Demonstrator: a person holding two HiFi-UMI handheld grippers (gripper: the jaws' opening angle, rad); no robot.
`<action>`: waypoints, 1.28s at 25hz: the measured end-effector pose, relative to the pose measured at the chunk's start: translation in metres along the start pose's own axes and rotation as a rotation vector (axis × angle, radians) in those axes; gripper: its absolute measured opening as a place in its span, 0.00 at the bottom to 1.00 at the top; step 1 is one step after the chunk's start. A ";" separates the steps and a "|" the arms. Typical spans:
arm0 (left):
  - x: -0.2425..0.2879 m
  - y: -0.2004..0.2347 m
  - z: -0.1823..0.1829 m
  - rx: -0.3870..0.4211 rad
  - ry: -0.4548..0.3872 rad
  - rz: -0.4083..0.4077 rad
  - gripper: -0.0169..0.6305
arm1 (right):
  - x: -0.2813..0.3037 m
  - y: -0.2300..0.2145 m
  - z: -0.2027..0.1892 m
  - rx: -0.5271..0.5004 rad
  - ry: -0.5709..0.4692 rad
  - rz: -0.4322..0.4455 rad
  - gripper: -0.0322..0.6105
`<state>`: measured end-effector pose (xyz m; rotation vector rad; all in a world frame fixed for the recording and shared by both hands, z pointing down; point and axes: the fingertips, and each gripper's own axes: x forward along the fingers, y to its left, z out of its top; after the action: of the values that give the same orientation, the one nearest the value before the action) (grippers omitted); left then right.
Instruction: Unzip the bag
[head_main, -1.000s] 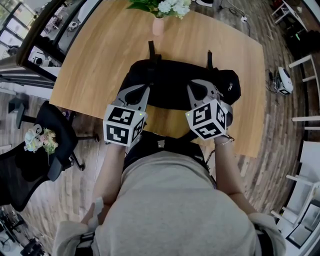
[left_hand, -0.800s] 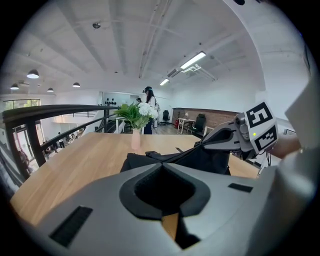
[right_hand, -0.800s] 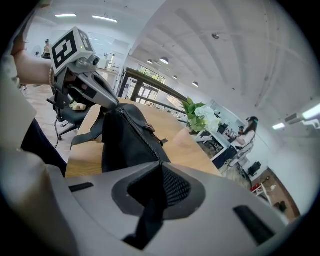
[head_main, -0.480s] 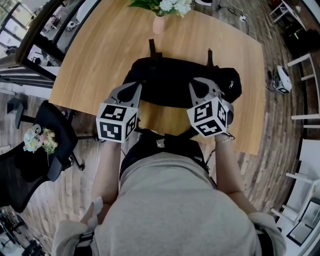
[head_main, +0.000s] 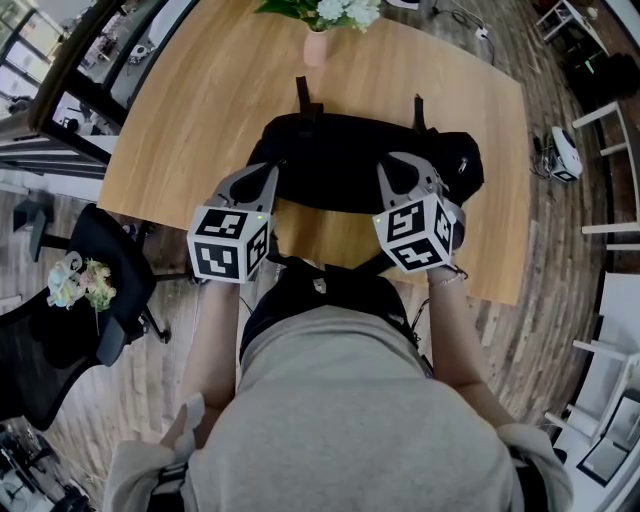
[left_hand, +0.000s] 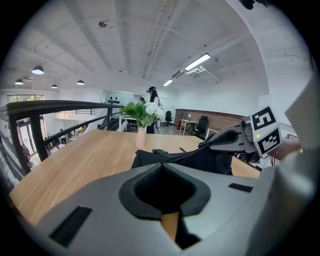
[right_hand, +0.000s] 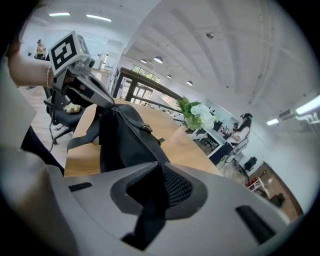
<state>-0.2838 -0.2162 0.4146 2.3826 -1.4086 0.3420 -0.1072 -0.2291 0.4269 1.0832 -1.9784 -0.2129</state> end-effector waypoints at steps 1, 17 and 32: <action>0.000 0.001 0.000 -0.002 -0.001 0.004 0.06 | 0.000 0.000 -0.001 0.016 0.000 0.005 0.13; -0.011 0.002 0.010 -0.110 -0.074 0.126 0.07 | -0.028 0.018 0.012 0.456 -0.166 0.154 0.26; 0.001 -0.112 0.004 -0.127 -0.039 -0.260 0.10 | -0.066 0.036 0.017 0.864 -0.345 0.291 0.06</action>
<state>-0.1850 -0.1690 0.3915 2.4391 -1.0827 0.1339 -0.1248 -0.1612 0.3951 1.3008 -2.5937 0.7214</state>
